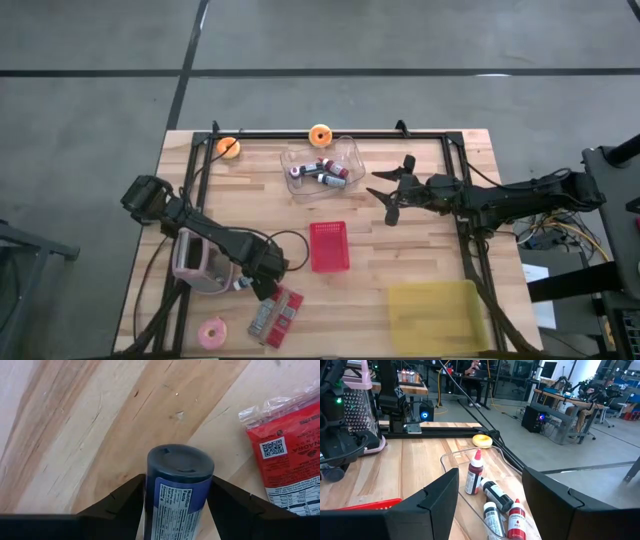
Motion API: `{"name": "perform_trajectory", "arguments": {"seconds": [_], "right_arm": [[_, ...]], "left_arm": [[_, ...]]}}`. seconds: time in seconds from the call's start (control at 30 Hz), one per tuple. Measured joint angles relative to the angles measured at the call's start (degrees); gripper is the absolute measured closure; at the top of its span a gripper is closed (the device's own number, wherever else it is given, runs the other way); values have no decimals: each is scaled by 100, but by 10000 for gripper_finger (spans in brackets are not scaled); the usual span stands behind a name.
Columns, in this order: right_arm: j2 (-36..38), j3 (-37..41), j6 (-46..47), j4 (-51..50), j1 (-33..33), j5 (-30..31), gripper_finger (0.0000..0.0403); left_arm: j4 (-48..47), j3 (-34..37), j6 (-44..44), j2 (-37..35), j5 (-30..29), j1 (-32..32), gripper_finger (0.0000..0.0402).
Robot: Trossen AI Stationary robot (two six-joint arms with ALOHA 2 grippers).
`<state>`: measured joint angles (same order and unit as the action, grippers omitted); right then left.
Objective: Pick & Place Food Item
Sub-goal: Put the violet food coloring bottle into the transparent bin
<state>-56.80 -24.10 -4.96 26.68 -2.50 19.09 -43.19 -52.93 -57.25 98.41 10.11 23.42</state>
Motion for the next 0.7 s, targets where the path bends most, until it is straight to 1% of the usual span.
{"name": "perform_trajectory", "arguments": {"seconds": [0.1,0.37,0.7], "right_arm": [[0,0,-13,0,0,0,188],[0,0,-7,0,0,0,188],[0,0,-15,0,0,0,188]], "left_arm": [[1,2,0,0,0,0,197],[36,2,-39,0,-4,0,240],[36,2,-39,0,-7,0,243]]}}
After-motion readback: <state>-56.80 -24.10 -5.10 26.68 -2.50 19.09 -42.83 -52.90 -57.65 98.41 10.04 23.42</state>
